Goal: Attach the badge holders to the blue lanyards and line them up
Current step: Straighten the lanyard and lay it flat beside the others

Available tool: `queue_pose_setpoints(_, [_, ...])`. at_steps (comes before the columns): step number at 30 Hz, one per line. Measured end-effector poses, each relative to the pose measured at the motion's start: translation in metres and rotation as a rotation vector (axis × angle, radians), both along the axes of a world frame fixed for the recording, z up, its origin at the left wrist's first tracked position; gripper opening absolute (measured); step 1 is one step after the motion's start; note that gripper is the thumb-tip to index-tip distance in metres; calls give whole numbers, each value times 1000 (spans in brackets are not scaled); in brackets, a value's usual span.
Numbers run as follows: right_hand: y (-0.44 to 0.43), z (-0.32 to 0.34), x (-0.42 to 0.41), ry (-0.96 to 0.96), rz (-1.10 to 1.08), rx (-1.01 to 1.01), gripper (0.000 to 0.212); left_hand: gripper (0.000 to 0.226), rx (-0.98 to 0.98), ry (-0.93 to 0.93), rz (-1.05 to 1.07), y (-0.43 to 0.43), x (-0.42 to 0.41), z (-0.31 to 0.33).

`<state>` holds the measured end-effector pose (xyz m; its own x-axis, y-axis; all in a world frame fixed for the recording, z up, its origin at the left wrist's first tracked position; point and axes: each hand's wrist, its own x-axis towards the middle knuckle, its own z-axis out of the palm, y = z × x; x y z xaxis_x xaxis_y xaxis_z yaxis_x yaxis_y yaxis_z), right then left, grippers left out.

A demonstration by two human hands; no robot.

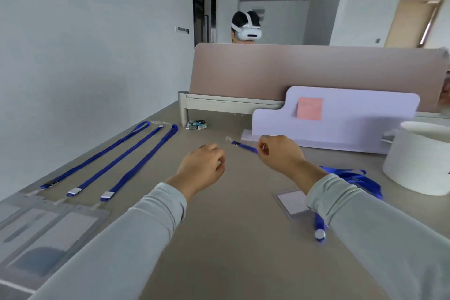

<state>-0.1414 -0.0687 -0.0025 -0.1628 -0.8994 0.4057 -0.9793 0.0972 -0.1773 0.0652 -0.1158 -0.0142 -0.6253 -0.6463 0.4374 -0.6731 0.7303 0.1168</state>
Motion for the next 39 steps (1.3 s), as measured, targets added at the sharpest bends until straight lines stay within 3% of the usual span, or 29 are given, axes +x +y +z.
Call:
queue_pose_setpoints(6, [73,-11,-64,-46,-149,71,14,24,38,-33,-157,35,-71,-14])
queue_pose_setpoints(10, [109,-22,-91,-119,-218,148,16,40,132,-136,-222,56,-109,-22])
queue_pose_setpoints(16, [137,-41,-102,-126,-30,312,37,57,255,-416,-187,70,-138,-30])
queue_pose_setpoints(24, [141,-60,-101,-138,-90,323,43,70,409,-479,-62,71,-151,-21])
queue_pose_setpoints(30, [145,-58,-109,-123,-171,309,41,77,634,-472,4,53,-140,-19])
queue_pose_setpoints(32, [146,-60,-114,-112,-183,289,36,73,673,-406,12,48,-132,-16])
queue_pose_setpoints(35, [145,-62,-123,-147,-212,211,21,45,679,-144,-60,36,-122,-11])
queue_pose_setpoints(39, [141,-59,-129,-163,-280,61,23,20,624,163,-259,34,-116,0])
